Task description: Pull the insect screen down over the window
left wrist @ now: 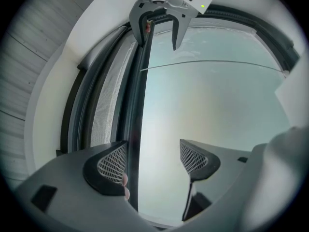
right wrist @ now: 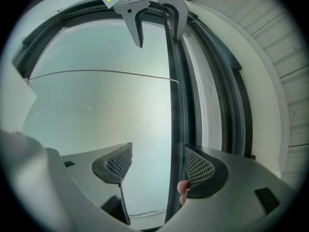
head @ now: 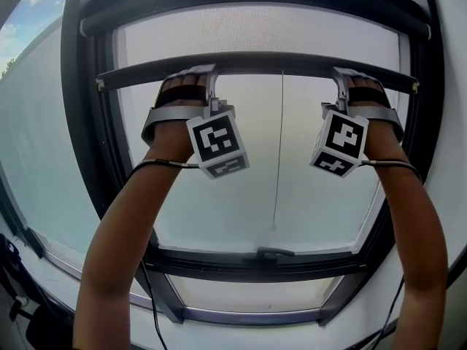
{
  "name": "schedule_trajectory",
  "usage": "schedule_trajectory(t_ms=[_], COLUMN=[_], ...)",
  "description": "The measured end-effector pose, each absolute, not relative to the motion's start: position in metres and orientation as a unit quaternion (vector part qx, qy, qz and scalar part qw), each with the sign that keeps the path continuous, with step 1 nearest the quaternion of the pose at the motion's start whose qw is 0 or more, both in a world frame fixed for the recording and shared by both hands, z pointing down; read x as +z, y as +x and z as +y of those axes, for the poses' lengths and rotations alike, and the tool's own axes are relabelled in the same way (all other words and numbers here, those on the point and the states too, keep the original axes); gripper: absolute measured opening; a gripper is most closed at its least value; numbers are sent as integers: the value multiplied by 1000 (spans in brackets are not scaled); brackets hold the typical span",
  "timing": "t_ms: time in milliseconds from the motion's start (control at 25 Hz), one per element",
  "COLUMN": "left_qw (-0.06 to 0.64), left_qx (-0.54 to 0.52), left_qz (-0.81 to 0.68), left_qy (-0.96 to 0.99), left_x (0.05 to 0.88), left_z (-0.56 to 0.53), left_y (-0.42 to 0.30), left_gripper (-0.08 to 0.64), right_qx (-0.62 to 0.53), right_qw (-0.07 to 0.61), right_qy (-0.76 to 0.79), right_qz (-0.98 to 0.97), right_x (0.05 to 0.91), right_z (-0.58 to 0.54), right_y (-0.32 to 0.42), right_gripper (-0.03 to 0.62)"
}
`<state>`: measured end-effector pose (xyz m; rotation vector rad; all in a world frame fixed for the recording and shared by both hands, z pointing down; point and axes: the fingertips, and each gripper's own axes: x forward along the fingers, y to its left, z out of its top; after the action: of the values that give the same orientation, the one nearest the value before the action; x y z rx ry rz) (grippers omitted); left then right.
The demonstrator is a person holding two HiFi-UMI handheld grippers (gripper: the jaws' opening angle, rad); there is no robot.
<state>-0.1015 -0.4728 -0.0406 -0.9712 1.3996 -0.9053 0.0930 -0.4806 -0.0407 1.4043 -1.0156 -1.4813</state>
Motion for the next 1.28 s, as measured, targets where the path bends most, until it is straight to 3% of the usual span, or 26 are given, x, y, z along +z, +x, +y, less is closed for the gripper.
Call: schedule_trajectory(t_ms=[880, 1280], left_qw=[574, 554], left_qx=[-368, -415], left_qz=[569, 555], left_qy=[-459, -462], left_x=[26, 56], left_z=[-463, -467], left_y=[-90, -98], left_gripper=[324, 324], right_qx=[-587, -578], right_qw=[435, 456], right_qy=[539, 528], right_qz=[-419, -424], right_x=[31, 53], right_z=[-481, -479], right_y=[96, 98], right_gripper=[314, 314])
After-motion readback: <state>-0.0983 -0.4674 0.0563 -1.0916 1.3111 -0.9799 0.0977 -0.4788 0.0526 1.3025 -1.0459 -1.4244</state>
